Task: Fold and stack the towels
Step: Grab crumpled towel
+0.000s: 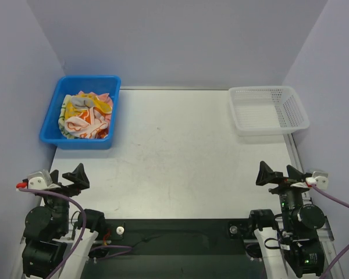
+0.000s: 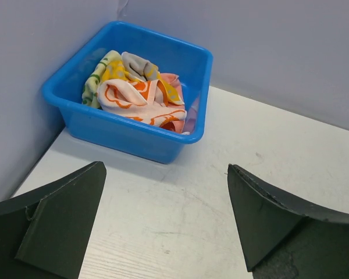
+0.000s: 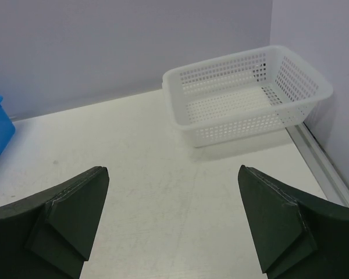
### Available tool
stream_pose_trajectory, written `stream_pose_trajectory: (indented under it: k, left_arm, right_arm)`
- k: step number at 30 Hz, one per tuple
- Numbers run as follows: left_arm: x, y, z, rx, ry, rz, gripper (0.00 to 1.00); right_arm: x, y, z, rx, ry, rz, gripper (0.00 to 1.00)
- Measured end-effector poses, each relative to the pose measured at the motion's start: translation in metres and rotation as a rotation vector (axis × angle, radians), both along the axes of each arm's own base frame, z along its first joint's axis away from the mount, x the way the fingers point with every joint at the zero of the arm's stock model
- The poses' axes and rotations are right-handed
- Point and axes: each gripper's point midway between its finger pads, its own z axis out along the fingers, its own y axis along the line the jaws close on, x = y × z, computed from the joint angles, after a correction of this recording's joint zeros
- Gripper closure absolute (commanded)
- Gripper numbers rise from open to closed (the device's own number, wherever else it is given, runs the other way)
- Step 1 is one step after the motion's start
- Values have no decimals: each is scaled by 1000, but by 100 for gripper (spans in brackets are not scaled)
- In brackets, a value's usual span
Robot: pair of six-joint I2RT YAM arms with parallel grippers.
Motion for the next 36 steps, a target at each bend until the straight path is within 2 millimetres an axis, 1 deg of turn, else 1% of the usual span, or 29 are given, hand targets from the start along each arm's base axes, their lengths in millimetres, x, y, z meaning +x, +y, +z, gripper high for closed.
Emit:
stream_pose_trajectory:
  k: [4, 7, 11, 13, 15, 17, 22, 24, 26, 28, 30, 32, 34, 36]
  left_arm:
    - [2, 0, -3, 0, 8, 0, 3]
    - [3, -1, -4, -7, 9, 0, 2]
    - [6, -2, -6, -25, 17, 5, 2]
    - [17, -3, -9, -34, 57, 17, 3]
    - [41, -9, -17, -46, 140, 27, 3]
    - [68, -16, -30, -55, 236, 34, 2]
    - [134, -33, -82, -38, 515, 71, 2]
    - [161, -35, -89, -16, 595, 98, 3]
    - [196, -32, -92, -12, 656, 132, 3]
    - [233, -23, -93, -33, 679, 169, 2]
    - [261, -7, -97, -64, 700, 220, 3]
    - [287, 11, -106, -95, 722, 270, 3]
    - [309, 28, -120, -130, 746, 311, 3]
    - [324, 43, -143, -166, 790, 350, 2]
  right_arm:
    - [0, 0, -1, 11, 1, 0, 0]
    - [3, 2, -7, 21, 16, 5, 0]
    - [12, 10, -29, 24, 73, 48, 0]
    - [16, 15, -42, 29, 106, 72, 0]
    - [19, 20, -55, 38, 142, 93, 0]
    - [19, 23, -63, 47, 170, 107, 0]
    - [19, 32, -66, 65, 185, 157, 0]
    - [20, 36, -68, 72, 198, 171, 0]
    - [22, 39, -71, 75, 221, 184, 0]
    - [24, 41, -74, 77, 241, 192, 0]
    - [25, 43, -77, 79, 256, 197, 0]
    - [26, 44, -79, 81, 267, 200, 0]
    - [26, 44, -81, 82, 278, 201, 0]
    - [28, 45, -85, 84, 303, 199, 0]
